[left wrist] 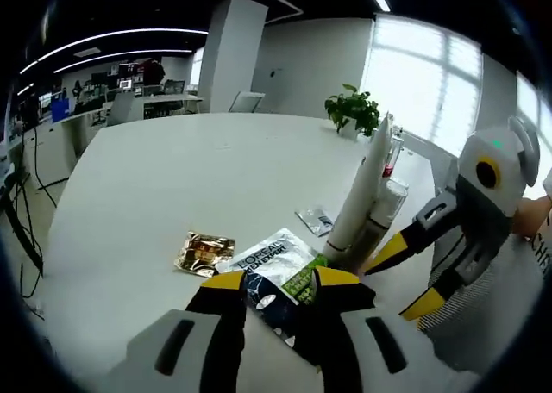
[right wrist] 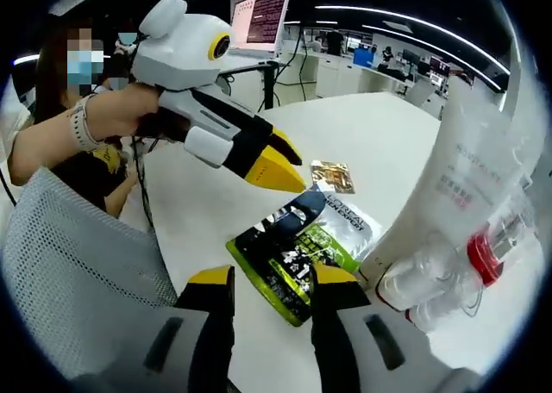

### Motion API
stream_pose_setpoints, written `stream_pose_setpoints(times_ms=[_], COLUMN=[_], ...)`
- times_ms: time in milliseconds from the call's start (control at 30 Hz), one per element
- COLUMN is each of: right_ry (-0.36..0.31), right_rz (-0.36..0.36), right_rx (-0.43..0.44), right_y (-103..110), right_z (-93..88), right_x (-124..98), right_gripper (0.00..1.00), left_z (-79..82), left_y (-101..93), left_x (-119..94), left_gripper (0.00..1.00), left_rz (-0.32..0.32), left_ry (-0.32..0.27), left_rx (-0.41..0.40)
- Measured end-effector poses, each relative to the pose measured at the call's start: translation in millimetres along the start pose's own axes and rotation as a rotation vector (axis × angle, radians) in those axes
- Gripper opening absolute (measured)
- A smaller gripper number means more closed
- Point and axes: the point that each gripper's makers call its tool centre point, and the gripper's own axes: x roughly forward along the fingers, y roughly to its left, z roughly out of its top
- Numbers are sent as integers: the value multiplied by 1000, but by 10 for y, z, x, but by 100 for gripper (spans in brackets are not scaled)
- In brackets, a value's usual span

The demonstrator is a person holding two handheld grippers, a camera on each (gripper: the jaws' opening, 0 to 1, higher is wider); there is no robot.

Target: Arrange the skincare products in the storage area until every visible bottle or jar stands upright without overlapping.

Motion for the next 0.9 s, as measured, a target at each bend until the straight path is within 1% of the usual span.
stream_pose_setpoints(times_ms=[133,233,400,500,600,667,733,800,900], right_ry=[-29,-50,-77,-92,-104,-106,-99,-92,-77], right_rz=[-14,-40,-74,-101,-136,-161,-179,-201,-234], right_rx=[3,0,13,20,43,64,82,96,115], right_y=[22,-20,-79,-102,-180,-267,-327,-384,-450], right_z=[31,56,81,66,32,-23,-78,-138,-235], right_x=[-156,-285,-478,-619,-769,-843,-898,-963,-1045], right_gripper=[34,34,37,38,43,46,49,55,62], left_z=[42,55,62,56,56,64,55,47,38], left_y=[-90,-163,-254,-272,-305,-323,-349,-369,-390], left_x=[-142,-227,-303,-374,-456,-505,-537,-577,-628], left_gripper=[27,29,33,37,42,46,50,53,60], left_rz=[6,12,14,32,43,47,44,51,47], left_ry=[-4,-2,-1,6,5,3,15,26,33], left_rx=[15,31,46,62,60,65,77,96,106])
